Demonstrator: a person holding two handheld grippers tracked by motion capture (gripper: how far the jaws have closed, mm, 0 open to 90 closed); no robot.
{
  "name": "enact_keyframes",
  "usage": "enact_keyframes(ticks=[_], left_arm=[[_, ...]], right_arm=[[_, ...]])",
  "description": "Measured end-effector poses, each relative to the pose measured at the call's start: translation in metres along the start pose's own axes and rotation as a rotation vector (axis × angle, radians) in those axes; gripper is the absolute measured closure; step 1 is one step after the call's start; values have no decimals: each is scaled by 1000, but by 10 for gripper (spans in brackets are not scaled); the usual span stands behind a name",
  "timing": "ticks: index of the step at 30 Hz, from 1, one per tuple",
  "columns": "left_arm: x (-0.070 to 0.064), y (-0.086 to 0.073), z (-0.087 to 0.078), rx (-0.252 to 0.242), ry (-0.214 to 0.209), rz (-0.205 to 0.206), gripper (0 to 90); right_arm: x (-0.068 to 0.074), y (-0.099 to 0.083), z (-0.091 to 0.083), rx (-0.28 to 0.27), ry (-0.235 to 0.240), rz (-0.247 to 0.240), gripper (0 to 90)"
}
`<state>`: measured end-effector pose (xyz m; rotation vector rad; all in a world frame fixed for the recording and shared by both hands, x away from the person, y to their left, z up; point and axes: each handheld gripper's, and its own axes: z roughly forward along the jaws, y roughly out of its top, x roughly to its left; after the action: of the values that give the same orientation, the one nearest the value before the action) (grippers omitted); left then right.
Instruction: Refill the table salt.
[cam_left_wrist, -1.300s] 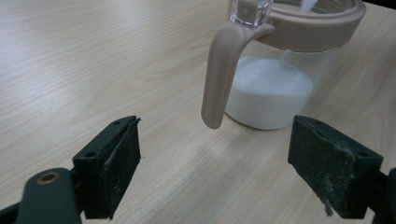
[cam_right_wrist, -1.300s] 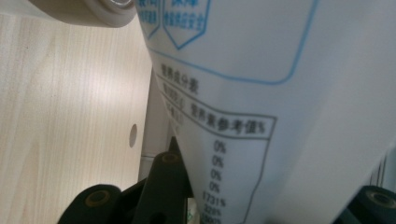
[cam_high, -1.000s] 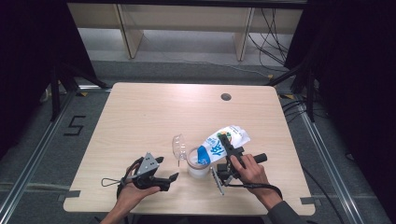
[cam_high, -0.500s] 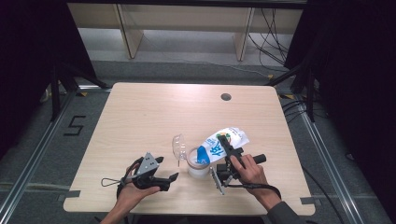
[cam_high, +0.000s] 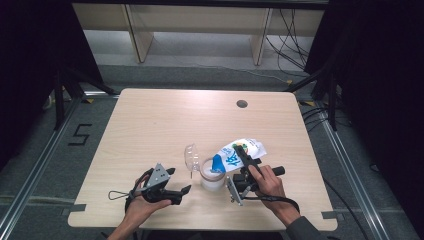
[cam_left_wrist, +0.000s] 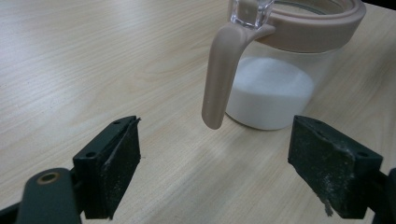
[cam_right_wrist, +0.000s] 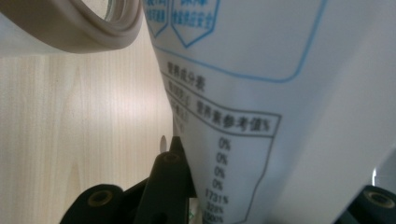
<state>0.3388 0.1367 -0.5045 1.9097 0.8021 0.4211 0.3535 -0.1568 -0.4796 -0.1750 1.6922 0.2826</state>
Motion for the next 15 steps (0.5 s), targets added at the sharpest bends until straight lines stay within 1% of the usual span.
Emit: enact_keyframes(ticks=[1,2,3,4,5,6,7,8,9,10,11,12,13,14,15], left_arm=[[1,0,-1,8,2,11,164],[1,0,-1,12,3,12,164],[0,0,0,1,1,2,164],[0,0,0,1,1,2,164],[0,0,0,-2,2,2,164],[0,0,0,0,2,3,164],[1,0,-1,11,4,13,164],[1,0,-1,11,4,12,164],[0,0,0,-2,2,2,164],[0,0,0,-2,2,2,164],[1,0,0,2,2,6,164],[0,0,0,0,1,2,164],[1,0,-1,13,4,13,164],[2,0,-1,15,7,20,164],[1,0,-1,12,4,13,164]], right_arm=[[-3,0,1,-11,13,-23,767],[-4,-1,2,-22,10,-17,768],[-3,-2,2,-13,21,3,769],[-3,-2,2,-13,21,3,769],[-3,-4,3,-24,16,19,769],[-5,-4,3,-21,21,4,770],[-3,-5,2,-16,25,33,770],[-4,-5,3,-26,27,34,770],[-4,-5,3,-32,28,40,770],[-4,-5,3,-23,30,46,770],[-5,-6,3,-40,31,50,771],[-9,-6,2,-31,30,19,771],[-6,-7,4,-49,42,72,771],[-6,-7,3,-43,41,91,772],[-7,-8,3,-46,49,97,772]])
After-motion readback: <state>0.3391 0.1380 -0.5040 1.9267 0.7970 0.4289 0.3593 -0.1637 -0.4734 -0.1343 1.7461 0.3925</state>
